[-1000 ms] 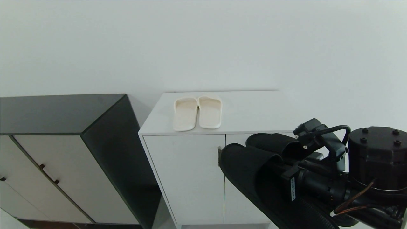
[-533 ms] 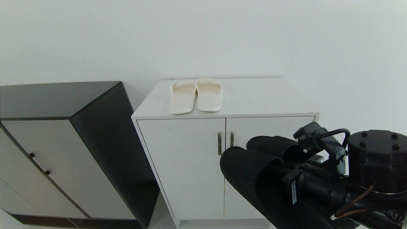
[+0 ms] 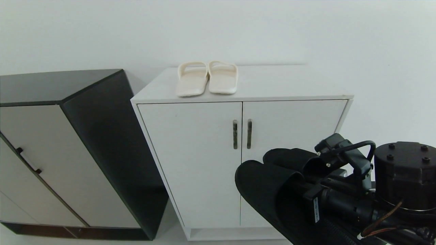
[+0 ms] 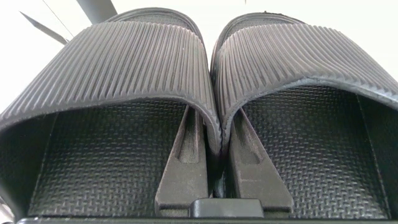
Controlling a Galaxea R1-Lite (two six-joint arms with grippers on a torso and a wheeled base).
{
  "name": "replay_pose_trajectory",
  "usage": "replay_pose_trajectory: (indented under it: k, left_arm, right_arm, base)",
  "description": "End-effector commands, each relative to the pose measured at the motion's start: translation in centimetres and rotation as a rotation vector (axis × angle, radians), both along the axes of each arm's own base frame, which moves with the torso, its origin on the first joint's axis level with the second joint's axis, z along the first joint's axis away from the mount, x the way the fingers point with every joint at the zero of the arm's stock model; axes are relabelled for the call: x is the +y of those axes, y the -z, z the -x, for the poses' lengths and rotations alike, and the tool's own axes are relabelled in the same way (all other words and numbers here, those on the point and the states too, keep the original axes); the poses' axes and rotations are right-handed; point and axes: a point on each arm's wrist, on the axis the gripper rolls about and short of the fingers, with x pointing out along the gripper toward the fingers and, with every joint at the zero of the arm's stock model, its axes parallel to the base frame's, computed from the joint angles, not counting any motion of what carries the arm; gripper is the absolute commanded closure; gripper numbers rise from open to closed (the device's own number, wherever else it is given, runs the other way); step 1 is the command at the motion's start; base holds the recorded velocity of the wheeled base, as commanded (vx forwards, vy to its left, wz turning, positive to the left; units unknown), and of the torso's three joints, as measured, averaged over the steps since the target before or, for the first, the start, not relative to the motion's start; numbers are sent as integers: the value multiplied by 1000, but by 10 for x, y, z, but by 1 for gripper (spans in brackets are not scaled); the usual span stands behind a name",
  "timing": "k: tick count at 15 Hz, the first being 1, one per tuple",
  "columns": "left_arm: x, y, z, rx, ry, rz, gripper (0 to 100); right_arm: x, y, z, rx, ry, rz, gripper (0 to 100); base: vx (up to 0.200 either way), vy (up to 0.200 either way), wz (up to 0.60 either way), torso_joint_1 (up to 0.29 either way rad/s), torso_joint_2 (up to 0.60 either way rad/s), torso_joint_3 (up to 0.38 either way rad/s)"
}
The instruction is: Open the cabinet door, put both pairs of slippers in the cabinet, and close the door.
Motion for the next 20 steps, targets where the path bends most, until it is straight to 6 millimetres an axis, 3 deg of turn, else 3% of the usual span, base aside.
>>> replay_pose_trajectory:
  k: [1,9,10,11,16,20]
  left_arm:
    - [0,0,0,0,0,0,0]
    - [0,-1,0,-8,-12,-10,0]
    - [0,-7,2,-32,-14,-29,0]
    - [0,-45,9,-87,7,22,0]
    - [-7,-82,-33,116,376,65,0]
    - [-23,-117,-102,150,627,81,0]
  right_arm:
    - [0,1,1,1,0,2,100]
    - [-1,6,3,11,-19,19,100]
    - [-1,5,3,7,-21,22,100]
    - [-2,4,4,4,-21,18,100]
    - [-3,2,7,-5,-29,18,100]
    - [-2,3,6,-4,-30,18,100]
  base:
    - [0,0,0,-149,471,320]
    - [0,0,0,-110,463,347]
    - [0,0,0,-41,437,378]
    - [0,0,0,-27,447,393]
    - [0,0,0,-9,206,193]
    - [0,0,0,0,0,0]
